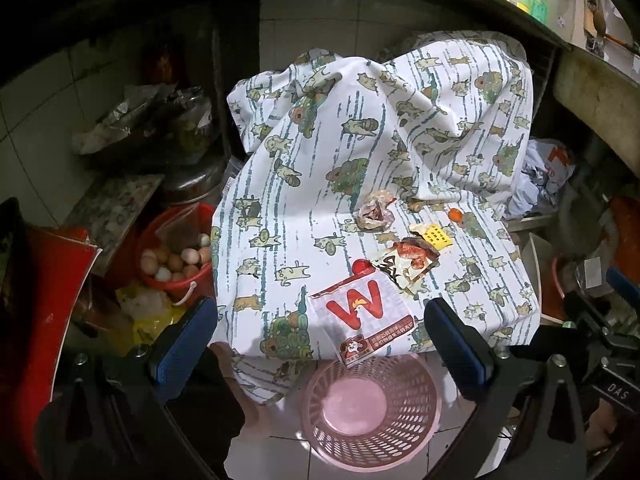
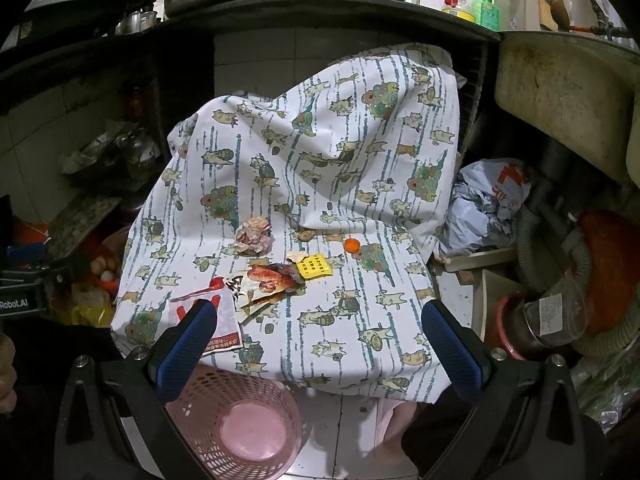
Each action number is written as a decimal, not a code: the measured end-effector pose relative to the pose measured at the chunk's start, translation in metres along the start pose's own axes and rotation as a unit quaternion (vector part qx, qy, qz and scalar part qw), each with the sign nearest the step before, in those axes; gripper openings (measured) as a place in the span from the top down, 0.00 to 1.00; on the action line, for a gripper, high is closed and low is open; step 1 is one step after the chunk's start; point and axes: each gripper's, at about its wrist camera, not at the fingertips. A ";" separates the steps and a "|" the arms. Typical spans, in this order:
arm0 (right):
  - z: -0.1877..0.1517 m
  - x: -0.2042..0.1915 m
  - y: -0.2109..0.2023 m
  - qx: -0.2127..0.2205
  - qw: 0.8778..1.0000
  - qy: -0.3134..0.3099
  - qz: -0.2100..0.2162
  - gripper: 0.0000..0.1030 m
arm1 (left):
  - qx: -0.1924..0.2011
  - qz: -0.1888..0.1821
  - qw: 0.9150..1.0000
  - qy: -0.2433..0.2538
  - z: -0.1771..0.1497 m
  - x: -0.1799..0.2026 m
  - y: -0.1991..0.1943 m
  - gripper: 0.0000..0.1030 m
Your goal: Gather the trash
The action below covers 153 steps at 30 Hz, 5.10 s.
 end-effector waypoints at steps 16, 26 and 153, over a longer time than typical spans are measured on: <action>-0.002 -0.003 0.000 0.001 1.000 0.005 0.000 0.00 | -0.007 0.009 1.000 0.012 0.000 0.003 0.008 0.00; -0.002 -0.002 0.001 0.000 1.000 0.007 0.001 0.00 | -0.008 0.011 1.000 0.014 0.000 0.003 0.006 0.00; -0.014 -0.016 0.259 -0.350 0.901 0.102 0.236 0.51 | -0.143 0.018 0.987 -0.078 0.042 -0.013 0.161 0.43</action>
Point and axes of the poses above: each gripper's, at about its wrist camera, not at the fingertips, and y roughly the way its jaws point, x to its right, z to its top, and after that the axes turned 11 degrees about z, right-handed
